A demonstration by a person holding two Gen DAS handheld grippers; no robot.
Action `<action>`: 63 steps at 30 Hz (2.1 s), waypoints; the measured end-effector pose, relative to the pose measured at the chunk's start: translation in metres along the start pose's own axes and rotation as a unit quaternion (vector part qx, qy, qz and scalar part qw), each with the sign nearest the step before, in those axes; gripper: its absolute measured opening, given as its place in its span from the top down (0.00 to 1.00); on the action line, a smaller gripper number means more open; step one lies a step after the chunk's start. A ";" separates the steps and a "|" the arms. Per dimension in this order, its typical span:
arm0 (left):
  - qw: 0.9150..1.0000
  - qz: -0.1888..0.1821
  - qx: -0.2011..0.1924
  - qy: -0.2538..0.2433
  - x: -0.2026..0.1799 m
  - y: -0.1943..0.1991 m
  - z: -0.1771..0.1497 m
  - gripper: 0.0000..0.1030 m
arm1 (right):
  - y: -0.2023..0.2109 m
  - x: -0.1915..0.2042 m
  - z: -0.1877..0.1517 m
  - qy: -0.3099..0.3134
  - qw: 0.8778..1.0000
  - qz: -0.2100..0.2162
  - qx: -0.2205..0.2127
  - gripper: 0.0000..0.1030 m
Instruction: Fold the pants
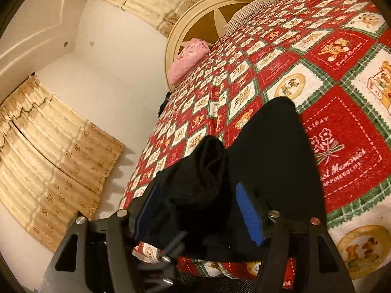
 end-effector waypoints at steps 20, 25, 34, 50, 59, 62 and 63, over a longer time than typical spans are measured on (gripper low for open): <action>0.999 -0.005 0.027 0.016 0.006 0.007 0.005 0.13 | -0.021 0.007 -0.003 -0.008 1.000 -0.003 0.017 0.34; 0.999 0.004 0.031 -0.020 -0.008 0.005 0.003 0.13 | -0.025 0.015 -0.004 -0.006 1.000 0.003 0.019 0.29; 0.999 0.030 0.037 0.005 0.015 0.011 0.003 0.13 | -0.024 0.017 -0.009 0.043 0.995 -0.085 -0.018 0.27; 0.991 0.099 0.081 0.038 0.051 0.002 -0.011 0.12 | -0.058 0.042 -0.047 0.218 0.961 -0.172 0.015 0.71; 0.982 0.127 0.053 0.129 0.103 0.019 -0.011 0.12 | -0.034 0.084 -0.052 0.313 0.936 -0.157 -0.034 0.77; 0.977 0.137 0.051 0.157 0.118 0.020 -0.013 0.10 | -0.010 0.087 -0.045 0.333 0.927 -0.163 -0.060 0.77; 0.975 0.140 0.053 0.166 0.122 0.019 -0.015 0.09 | -0.002 0.084 -0.041 0.334 0.925 -0.170 -0.069 0.77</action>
Point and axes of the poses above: each gripper's, at about its wrist camera, not at the fingertips, and y roughly against the way its jaws point, x to its left, z to its top, the point moved 1 cm from there along -y, roughly the way its jaws point, and after that the axes turned 5 degrees about -y, right-handed, at the moved point
